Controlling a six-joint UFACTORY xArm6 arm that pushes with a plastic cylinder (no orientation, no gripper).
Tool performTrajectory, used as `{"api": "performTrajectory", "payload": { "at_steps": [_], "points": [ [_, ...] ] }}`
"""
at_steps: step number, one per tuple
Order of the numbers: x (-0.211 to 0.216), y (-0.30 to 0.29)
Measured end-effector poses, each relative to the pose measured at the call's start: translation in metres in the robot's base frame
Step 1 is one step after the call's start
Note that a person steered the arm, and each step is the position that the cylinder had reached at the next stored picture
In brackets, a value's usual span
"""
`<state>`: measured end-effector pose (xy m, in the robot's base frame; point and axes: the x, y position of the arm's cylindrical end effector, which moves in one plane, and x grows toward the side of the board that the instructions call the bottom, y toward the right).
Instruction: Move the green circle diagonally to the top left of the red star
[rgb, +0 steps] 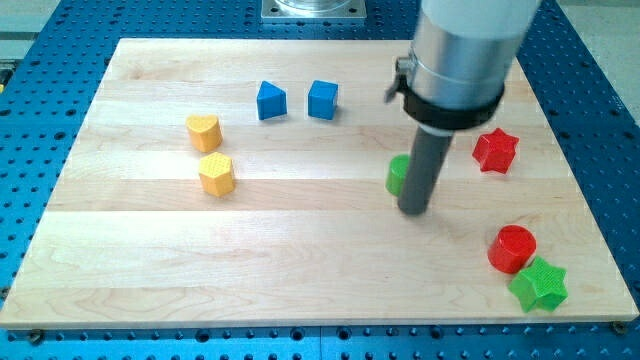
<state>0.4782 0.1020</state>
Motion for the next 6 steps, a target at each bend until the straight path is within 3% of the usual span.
{"api": "performTrajectory", "payload": {
  "at_steps": [1, 2, 3, 4, 5, 6],
  "points": [
    [-0.088, 0.009],
    [-0.080, 0.012],
    [-0.069, -0.031],
    [-0.096, -0.044],
    [-0.127, 0.011],
    [-0.105, -0.003]
  ]
}}
